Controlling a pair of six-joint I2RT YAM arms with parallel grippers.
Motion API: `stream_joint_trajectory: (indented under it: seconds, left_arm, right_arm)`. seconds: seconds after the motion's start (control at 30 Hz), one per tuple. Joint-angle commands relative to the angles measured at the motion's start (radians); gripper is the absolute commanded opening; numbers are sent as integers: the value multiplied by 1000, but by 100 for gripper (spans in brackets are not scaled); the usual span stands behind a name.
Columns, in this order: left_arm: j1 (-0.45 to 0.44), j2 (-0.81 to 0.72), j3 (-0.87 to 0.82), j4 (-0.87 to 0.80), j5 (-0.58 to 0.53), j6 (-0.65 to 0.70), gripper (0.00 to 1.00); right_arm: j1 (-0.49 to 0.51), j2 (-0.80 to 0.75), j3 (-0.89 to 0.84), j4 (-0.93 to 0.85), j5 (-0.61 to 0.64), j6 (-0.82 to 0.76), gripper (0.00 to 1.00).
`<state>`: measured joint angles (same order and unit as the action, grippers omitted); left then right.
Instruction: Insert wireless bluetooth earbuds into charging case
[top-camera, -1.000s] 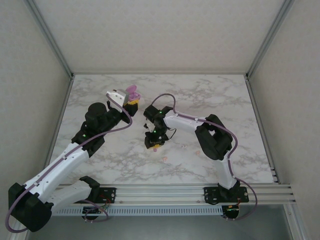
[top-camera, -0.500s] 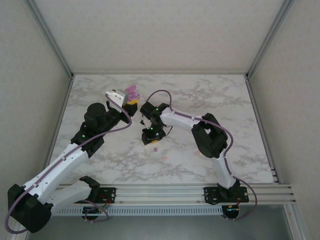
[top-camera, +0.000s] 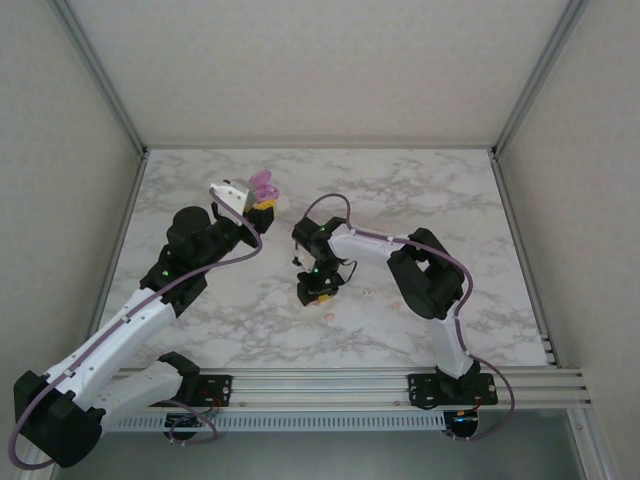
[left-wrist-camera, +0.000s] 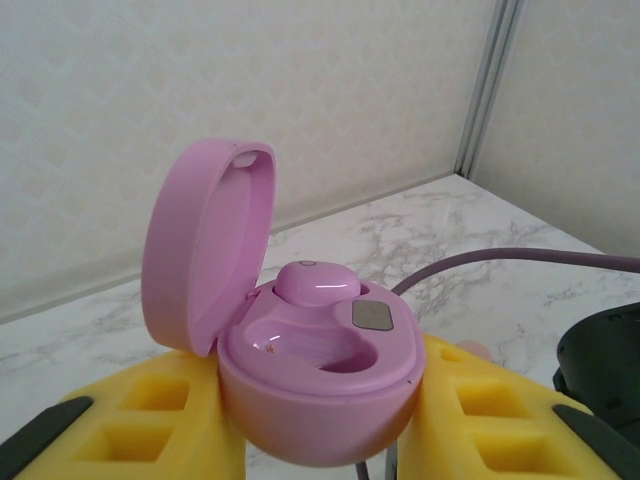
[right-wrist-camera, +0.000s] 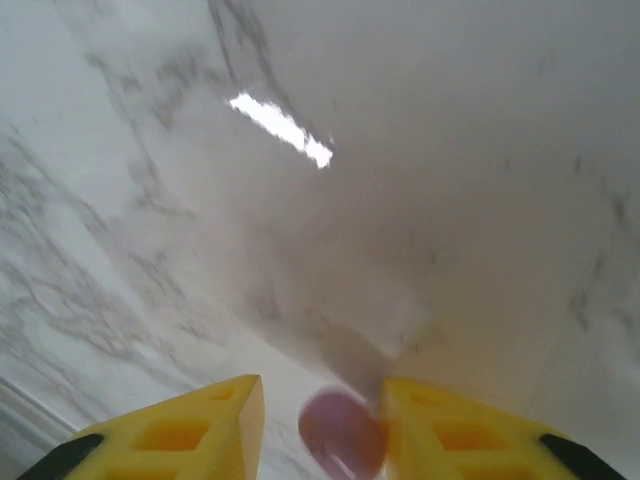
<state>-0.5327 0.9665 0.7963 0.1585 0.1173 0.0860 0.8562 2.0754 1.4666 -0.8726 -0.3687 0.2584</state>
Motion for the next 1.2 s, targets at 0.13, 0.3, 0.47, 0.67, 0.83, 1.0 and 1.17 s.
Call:
stream_joint_trajectory:
  seconds: [0.13, 0.3, 0.47, 0.67, 0.83, 1.0, 1.17]
  left_arm:
    - [10, -18, 23, 7, -2, -16, 30]
    - [10, -18, 23, 7, -2, -19, 30]
    - [10, -19, 23, 9, -3, -21, 30]
    - [10, -13, 24, 13, -1, -22, 30]
    - [10, -12, 23, 13, -1, -25, 30]
    - [10, -15, 21, 13, -6, -22, 30]
    - [10, -14, 24, 15, -10, -19, 30]
  right_arm:
    - [5, -78, -66, -16, -52, 38, 36]
    - [11, -81, -67, -4, -43, 50, 38]
    - [15, -77, -43, -1, -25, 67, 36]
    - [20, -34, 2, 4, 17, 99, 32]
    - [20, -1, 50, 3, 40, 117, 30]
    - [25, 10, 70, -1, 24, 104, 32]
    - [27, 16, 88, -25, 19, 59, 38]
